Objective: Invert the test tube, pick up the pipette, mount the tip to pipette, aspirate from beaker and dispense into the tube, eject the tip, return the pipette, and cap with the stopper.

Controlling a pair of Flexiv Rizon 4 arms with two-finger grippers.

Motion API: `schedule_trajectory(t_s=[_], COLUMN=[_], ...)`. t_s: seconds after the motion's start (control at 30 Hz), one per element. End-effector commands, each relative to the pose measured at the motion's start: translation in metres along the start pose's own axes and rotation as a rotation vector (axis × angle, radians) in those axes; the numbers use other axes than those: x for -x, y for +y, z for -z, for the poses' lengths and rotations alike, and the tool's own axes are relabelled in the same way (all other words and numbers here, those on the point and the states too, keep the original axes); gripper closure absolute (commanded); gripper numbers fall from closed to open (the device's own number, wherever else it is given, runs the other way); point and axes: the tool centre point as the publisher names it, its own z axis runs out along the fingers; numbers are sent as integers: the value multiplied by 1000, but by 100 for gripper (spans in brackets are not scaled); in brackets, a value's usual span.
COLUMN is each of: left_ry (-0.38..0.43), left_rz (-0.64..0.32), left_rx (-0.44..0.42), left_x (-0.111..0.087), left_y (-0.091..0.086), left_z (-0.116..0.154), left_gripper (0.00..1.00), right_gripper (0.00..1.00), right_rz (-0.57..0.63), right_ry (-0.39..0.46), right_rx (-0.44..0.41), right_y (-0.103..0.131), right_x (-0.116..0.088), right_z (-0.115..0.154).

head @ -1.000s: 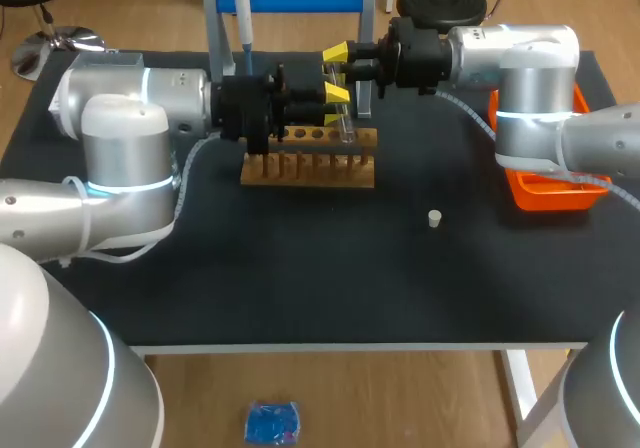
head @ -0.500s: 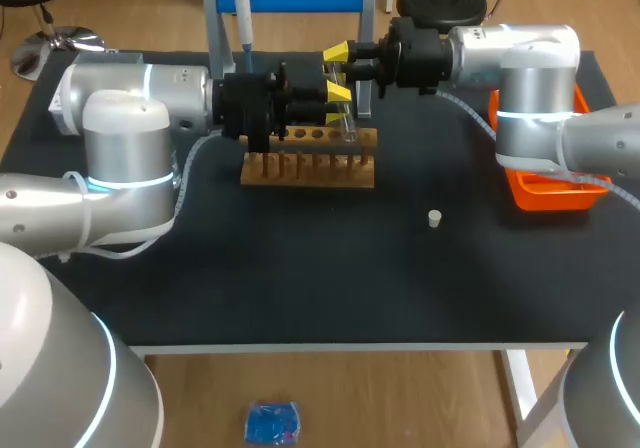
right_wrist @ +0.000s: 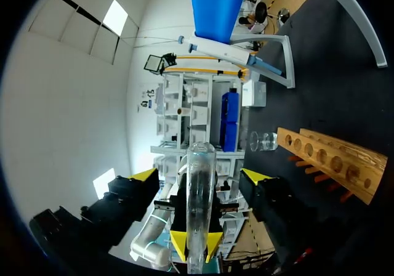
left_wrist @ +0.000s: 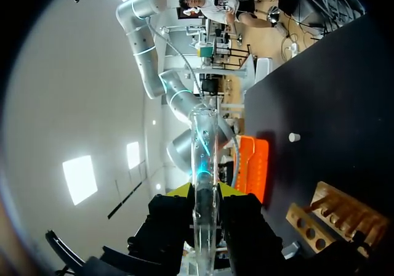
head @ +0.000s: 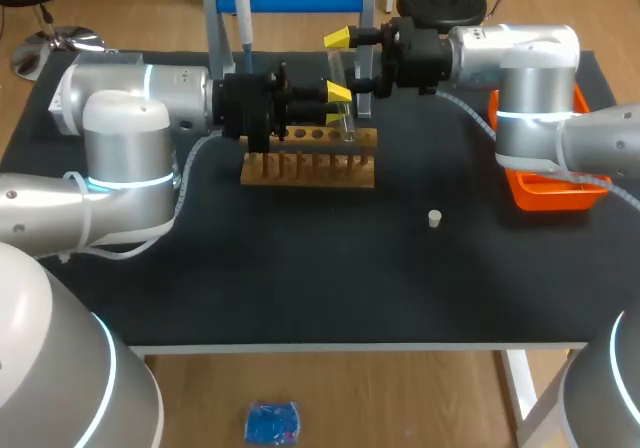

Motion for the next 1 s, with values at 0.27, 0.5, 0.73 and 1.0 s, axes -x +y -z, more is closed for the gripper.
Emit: schedule_trajectory(t_s=[0.27,0.5,0.73,1.0], left_ry=[1,1,1,1], left_rz=[-1,-1,-1,-1], left_rx=[-6,-6,-6,-6], left_x=[0,0,0,0], left_y=[2,2,2,2], left_z=[0,0,0,0], left_gripper=[100,100,100,100], right_gripper=[0,0,0,0], right_rz=[1,138,331,881], right_ry=[-2,48,37,-104], right_rx=[-1,36,54,99], right_y=[0,-1,-4,1], right_x=[0,-14,-19,-19], right_z=[0,12,44,72])
